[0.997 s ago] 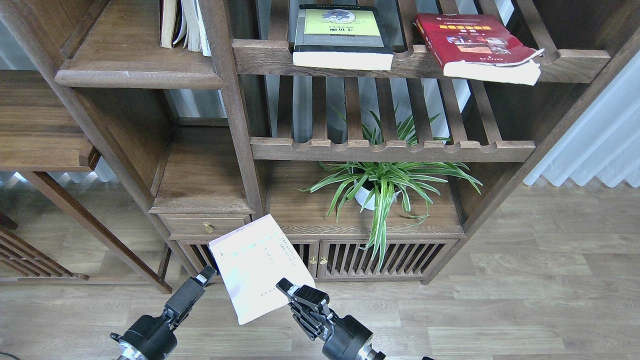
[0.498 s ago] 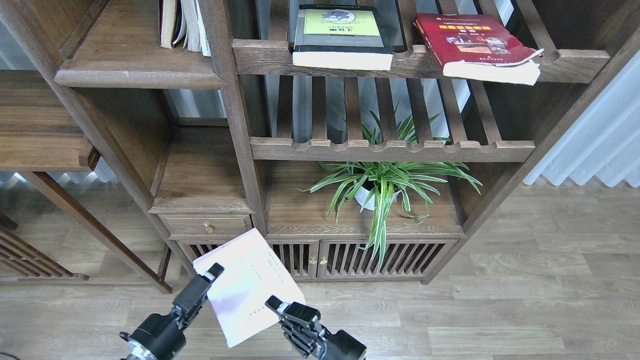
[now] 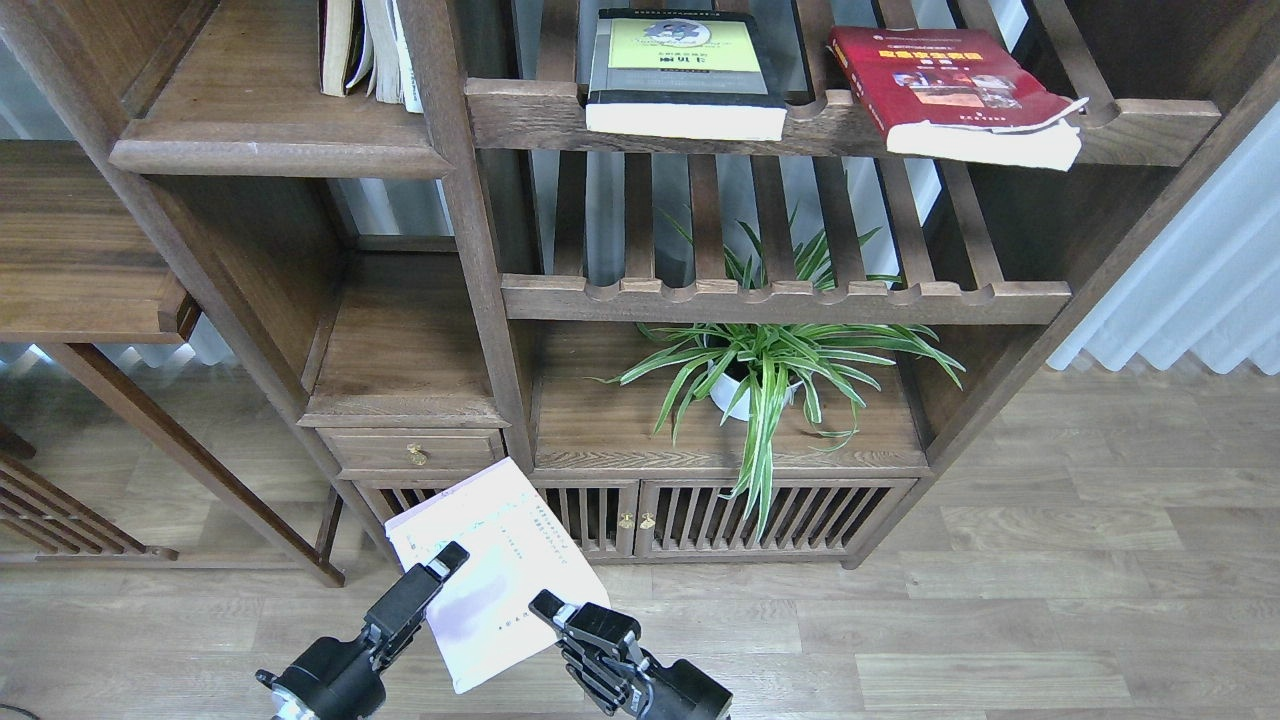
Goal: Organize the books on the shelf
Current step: 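Lower the white book and pass it to the left gripper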
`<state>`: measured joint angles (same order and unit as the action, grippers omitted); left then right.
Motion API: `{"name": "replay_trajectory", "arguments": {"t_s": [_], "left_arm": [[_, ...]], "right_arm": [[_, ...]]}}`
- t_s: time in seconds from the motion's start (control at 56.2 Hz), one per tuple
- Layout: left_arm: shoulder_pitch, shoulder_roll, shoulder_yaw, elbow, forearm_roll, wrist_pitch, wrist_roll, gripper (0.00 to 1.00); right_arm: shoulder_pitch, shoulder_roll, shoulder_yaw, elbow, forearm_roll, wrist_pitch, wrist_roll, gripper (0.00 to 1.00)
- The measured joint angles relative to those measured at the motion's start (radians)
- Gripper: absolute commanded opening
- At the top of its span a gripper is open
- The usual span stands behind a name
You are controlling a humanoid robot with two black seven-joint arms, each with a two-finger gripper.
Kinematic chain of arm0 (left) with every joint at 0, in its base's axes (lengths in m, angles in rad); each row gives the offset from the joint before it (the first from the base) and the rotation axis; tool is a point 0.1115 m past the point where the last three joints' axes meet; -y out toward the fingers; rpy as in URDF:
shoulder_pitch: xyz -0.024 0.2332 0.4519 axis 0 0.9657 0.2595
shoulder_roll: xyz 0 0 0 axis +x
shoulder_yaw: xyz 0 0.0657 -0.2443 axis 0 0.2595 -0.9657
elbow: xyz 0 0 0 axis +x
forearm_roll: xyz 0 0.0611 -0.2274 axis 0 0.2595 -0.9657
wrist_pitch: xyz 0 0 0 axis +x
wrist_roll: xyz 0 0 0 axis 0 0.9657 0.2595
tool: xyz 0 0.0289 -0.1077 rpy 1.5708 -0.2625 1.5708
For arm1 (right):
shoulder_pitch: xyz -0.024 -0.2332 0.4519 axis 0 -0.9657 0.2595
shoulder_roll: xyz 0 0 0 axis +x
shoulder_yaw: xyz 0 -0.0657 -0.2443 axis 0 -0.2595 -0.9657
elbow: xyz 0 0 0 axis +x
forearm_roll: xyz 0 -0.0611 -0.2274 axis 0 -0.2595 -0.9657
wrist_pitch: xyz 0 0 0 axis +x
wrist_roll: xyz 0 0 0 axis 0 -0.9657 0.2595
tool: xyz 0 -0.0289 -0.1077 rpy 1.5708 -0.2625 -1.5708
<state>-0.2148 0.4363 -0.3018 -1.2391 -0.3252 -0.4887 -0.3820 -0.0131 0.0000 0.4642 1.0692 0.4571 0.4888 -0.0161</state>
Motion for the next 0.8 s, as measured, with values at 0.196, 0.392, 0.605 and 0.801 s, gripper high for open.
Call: {"name": "replay_trajectory", "arguments": {"t_s": [0.196,0.392,0.605,0.801], "left_arm": [[-0.013,0.002,0.003,0.001,0.004,0.000,-0.011,0.41],[-0.013,0.014,0.003,0.004,0.008,0.000,-0.011,0.22],[-0.013,0.037,0.028,0.002,0.011,0.000,-0.007,0.07],[-0.013,0.055,0.046,0.001,0.012,0.000,-0.006,0.06]], "right_arm": [[-0.016,0.000,0.000,0.000,-0.014,0.000,0.000,0.04],[-0.019,0.000,0.011,0.000,-0.017,0.000,-0.002,0.04],[-0.018,0.000,0.034,-0.009,-0.018,0.000,-0.001,0.06],[-0.011,0.000,0.047,-0.014,-0.019,0.000,0.003,0.84]]}}
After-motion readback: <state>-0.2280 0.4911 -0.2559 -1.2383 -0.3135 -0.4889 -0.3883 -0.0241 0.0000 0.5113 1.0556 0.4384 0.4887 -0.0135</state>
